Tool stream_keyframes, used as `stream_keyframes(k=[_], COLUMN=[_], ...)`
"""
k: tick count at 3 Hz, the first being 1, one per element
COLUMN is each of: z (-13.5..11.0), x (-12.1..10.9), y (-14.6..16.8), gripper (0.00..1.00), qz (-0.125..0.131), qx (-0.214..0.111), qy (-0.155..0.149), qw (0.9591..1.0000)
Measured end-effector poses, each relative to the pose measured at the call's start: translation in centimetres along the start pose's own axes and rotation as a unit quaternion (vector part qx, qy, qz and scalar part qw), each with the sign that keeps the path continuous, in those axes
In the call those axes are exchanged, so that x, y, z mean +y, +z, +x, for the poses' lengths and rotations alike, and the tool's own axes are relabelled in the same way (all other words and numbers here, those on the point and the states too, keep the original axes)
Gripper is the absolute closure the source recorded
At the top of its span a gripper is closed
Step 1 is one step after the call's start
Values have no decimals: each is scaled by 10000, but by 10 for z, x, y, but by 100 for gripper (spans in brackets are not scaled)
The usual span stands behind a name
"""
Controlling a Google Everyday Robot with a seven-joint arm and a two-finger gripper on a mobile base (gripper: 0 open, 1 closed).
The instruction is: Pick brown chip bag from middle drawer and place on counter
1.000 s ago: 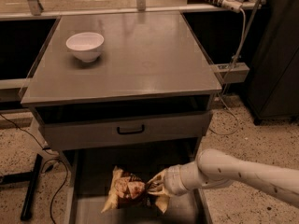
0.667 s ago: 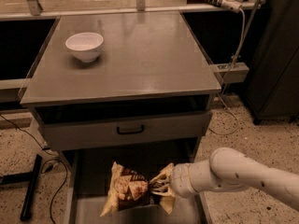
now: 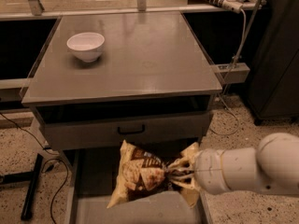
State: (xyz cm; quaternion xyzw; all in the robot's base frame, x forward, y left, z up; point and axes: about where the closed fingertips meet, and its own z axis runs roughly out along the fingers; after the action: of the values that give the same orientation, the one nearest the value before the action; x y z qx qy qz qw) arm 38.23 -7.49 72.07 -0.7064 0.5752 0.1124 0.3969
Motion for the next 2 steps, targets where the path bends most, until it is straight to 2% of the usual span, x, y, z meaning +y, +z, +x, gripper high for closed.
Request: stream_keyframes(k=[1, 2], z=[-29, -48], x=[-43, -99], y=[-73, -126], gripper=[100, 100], qz=[417, 821], qx=[393, 558], qy=[-307, -669], qw=[9979, 9928])
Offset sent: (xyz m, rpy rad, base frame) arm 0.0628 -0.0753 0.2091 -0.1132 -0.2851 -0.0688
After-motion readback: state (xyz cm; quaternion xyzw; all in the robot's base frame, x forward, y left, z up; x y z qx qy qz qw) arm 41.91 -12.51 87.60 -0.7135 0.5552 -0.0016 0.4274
